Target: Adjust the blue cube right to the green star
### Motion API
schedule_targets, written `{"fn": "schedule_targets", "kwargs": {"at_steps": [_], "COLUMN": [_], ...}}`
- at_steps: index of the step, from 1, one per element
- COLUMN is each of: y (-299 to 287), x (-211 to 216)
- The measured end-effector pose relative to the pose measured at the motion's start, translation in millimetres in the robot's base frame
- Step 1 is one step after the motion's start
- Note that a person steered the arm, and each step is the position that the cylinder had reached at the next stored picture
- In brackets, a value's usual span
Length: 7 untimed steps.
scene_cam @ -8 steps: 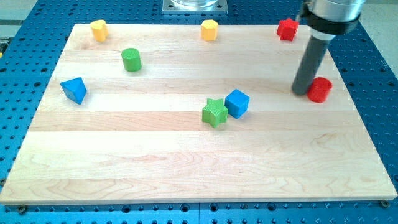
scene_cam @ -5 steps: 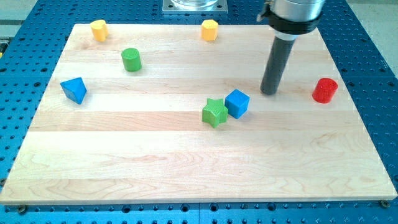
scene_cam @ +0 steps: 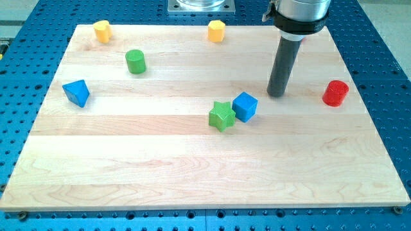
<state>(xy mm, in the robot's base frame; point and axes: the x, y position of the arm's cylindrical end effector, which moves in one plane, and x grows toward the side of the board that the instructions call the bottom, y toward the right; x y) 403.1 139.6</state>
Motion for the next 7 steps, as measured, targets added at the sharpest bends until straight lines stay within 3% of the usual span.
{"fn": "schedule_targets", "kwargs": {"at_steps": [3,6,7], "y": [-16,-113,-93], "x": [12,24,5]}}
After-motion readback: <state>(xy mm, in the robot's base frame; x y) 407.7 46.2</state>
